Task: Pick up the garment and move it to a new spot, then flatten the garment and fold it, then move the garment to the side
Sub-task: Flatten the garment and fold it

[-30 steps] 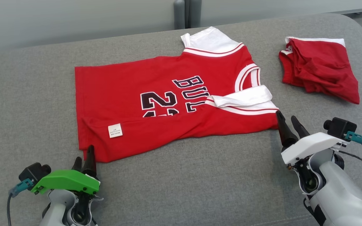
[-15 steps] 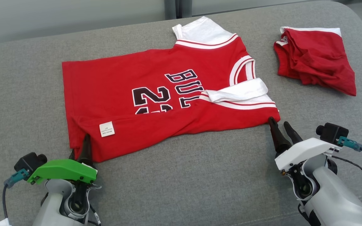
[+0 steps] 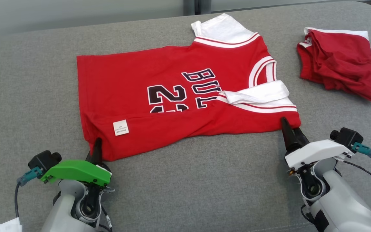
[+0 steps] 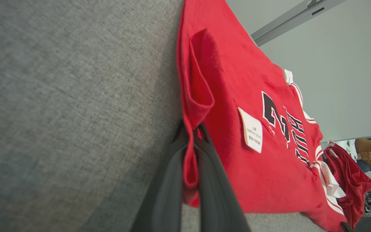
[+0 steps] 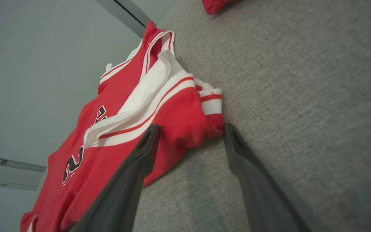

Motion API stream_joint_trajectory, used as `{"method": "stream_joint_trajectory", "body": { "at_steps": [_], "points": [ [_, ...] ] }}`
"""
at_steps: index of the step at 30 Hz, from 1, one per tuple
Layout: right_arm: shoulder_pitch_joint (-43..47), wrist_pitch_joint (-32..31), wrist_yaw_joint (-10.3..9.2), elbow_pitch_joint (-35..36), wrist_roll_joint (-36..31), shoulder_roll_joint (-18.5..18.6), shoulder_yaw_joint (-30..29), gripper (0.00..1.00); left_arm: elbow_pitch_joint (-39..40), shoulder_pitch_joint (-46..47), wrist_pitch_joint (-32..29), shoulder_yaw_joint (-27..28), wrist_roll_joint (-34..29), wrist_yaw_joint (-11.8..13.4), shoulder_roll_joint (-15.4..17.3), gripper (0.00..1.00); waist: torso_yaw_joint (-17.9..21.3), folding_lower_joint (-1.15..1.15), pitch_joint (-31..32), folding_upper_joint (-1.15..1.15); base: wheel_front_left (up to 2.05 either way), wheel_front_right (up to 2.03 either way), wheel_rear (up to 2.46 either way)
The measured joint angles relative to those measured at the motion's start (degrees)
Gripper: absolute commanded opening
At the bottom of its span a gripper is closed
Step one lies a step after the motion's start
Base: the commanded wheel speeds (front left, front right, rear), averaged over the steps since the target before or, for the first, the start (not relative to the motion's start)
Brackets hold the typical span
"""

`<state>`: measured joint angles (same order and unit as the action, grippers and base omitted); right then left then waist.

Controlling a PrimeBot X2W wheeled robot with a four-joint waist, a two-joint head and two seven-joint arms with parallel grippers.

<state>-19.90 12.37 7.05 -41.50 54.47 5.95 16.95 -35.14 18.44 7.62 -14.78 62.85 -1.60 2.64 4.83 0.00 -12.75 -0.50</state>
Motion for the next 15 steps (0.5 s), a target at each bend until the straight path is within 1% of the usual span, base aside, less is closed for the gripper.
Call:
{"method": "stream_joint_trajectory", "body": {
  "at_steps": [2, 3, 4, 5, 6, 7, 8, 9, 15],
  "points": [
    [-0.79, -0.41, 0.00, -0.55, 1.34, -0.12, -0.42, 1.00, 0.02, 0.18, 0.07, -0.11, 0.02, -0.44, -0.21, 0.00, -0.57, 0.00, -0.04, 0.00, 0.00, 0.00, 0.00],
    [-1.26, -0.47, 0.00, -0.81, 1.57, -0.11, -0.49, 0.80, 0.01, 0.24, 0.08, -0.18, 0.04, -0.51, -0.34, 0.00, -0.84, 0.00, -0.05, 0.00, 0.00, 0.00, 0.00],
    [-1.69, -0.57, 0.00, -1.15, 1.58, -0.09, -0.52, 0.50, 0.01, 0.29, 0.08, -0.26, 0.15, -0.67, -0.46, 0.00, -1.09, 0.00, -0.03, 0.00, 0.00, 0.00, 0.00],
    [-2.08, -0.66, 0.00, -1.44, 1.59, -0.09, -0.51, 0.44, 0.00, 0.31, 0.09, -0.30, 0.43, -0.99, -0.53, 0.00, -1.33, 0.00, 0.01, 0.00, 0.00, 0.00, 0.00],
    [-2.36, -0.96, 0.00, -1.58, 1.65, -0.10, -0.45, 0.29, -0.02, 0.31, 0.12, -0.32, 0.55, -1.01, -0.58, 0.00, -1.55, 0.00, 0.06, 0.00, 0.00, 0.00, 0.00],
    [-2.56, -1.08, 0.00, -1.72, 1.65, -0.09, -0.20, 0.21, -0.08, 0.31, 0.36, -0.37, 0.55, -1.10, -0.64, 0.00, -1.74, 0.00, 0.15, 0.00, 0.00, 0.00, 0.00],
    [-2.76, -1.08, 0.00, -1.90, 1.54, -0.07, 0.22, 0.09, -0.22, 0.31, 0.51, -0.43, 0.59, -1.29, -0.68, 0.00, -1.91, 0.00, 0.26, 0.00, 0.00, 0.00, 0.00],
    [-2.98, -1.09, 0.00, -2.04, 1.52, -0.08, 0.57, 0.00, -0.43, 0.31, 0.53, -0.43, 0.63, -1.42, -0.71, 0.00, -2.02, 0.00, 0.40, 0.00, 0.00, 0.00, 0.00],
    [-3.19, -1.32, 0.00, -1.99, 0.92, -0.03, 2.85, 0.00, -1.29, 0.27, 1.53, -0.33, 1.31, -1.43, -0.74, 0.00, -1.78, 0.00, 1.03, 0.00, 0.00, 0.00, 0.00]
  ]
}}
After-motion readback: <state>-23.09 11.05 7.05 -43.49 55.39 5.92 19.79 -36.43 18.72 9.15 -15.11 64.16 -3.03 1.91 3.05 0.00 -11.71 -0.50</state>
